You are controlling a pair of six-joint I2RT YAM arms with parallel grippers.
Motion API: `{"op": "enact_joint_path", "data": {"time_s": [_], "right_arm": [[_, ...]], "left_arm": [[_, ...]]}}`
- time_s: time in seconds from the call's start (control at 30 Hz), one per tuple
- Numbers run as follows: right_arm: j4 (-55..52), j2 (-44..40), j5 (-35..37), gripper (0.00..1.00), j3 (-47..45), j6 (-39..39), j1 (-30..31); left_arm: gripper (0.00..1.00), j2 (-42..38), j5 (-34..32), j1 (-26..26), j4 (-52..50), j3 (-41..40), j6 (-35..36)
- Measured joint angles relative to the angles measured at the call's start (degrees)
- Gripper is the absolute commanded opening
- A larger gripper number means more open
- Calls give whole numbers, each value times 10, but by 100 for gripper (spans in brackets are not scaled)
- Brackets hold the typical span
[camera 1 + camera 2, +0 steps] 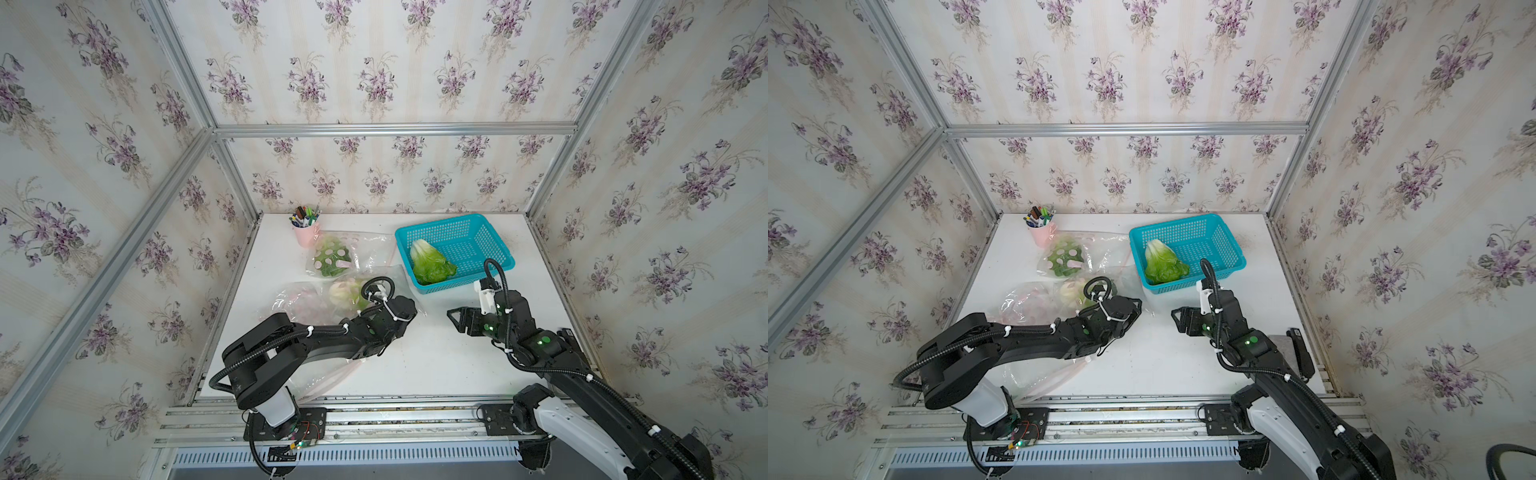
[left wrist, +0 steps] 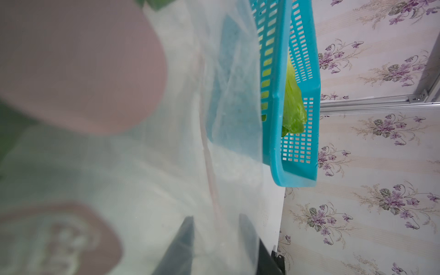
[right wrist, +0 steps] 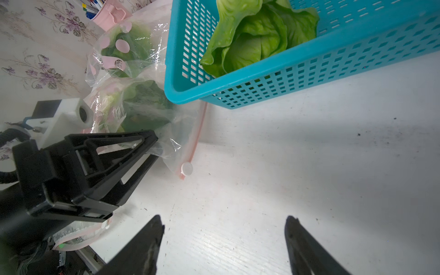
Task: Open the zip-top bag and take out the chinese cabbages
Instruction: Pick up the zipper food storage bag at the center of the board.
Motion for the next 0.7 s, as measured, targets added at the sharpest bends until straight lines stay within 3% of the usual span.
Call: {"op": "enact_joint_path", "data": {"time_s": [0.3,0.57,0.7], "right_arm": [[28,3,-16,79,-16,-19,0],[186,-51,-46,76,-93,-61,13],[273,-17,-16,82,-83,-145,123]], "left_arm": [[0,-92,10,50,-19,-20,63],[0,-236,77,143,-113,-82,109],[0,-299,110,178,-182,-80,144]]}}
